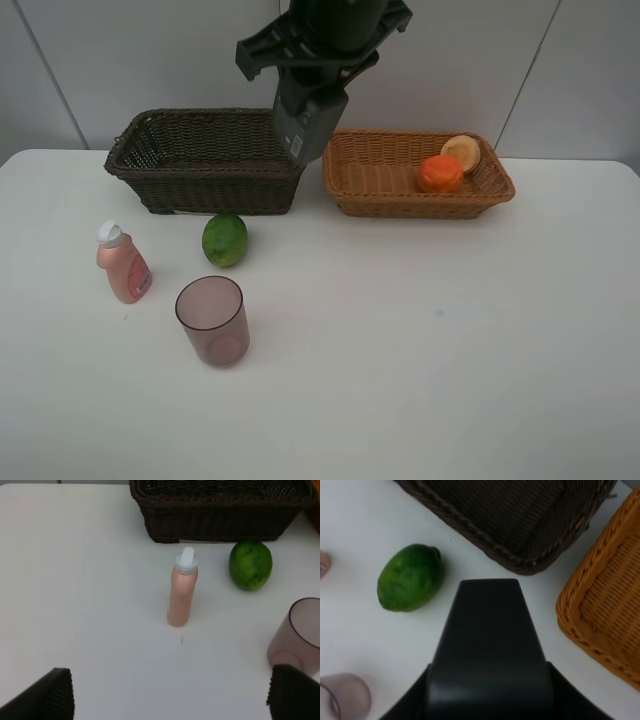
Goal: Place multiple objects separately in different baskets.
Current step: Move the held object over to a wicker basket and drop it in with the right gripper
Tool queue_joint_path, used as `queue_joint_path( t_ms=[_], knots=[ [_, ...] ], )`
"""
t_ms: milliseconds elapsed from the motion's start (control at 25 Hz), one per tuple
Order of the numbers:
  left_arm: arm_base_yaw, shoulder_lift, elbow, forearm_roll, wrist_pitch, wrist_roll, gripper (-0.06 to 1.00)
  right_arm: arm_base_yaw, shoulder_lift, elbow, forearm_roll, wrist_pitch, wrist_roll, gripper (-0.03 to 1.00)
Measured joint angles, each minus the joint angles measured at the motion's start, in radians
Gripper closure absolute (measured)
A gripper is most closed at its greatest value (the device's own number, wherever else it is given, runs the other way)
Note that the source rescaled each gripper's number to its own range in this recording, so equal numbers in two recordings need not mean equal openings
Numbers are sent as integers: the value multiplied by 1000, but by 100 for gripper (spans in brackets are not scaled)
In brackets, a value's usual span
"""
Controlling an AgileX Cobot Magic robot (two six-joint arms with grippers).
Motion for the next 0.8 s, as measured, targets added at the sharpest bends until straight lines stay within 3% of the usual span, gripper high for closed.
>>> queue_joint_path(
  t_ms=[280,520,800],
  knots=[
    [0,0,0,0,0,0,-6,0,38,-28,-2,-145,23,97],
    [0,0,0,0,0,0,-6,-19,68,-28,-1,-438,23,97],
    [0,0,0,0,0,0,-6,-70,182,-28,-3,-679,23,97]
  ],
)
